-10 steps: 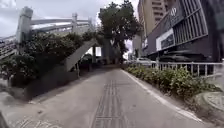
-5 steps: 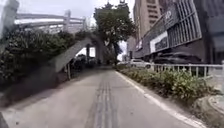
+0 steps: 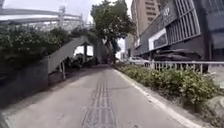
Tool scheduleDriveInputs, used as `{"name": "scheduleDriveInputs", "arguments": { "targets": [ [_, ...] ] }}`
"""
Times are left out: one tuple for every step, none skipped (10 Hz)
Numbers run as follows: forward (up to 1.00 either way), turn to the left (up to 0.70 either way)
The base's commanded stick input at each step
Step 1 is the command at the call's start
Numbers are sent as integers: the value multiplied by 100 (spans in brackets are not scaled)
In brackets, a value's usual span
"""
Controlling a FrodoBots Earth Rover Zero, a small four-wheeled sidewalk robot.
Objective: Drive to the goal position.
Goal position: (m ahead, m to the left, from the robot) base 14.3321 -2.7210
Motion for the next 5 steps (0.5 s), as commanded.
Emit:
{"name": "scheduleDriveInputs", "arguments": {
  "targets": [
    [45, 0],
    [45, 0],
    [45, 0],
    [45, 0],
    [45, 0]
  ]
}}
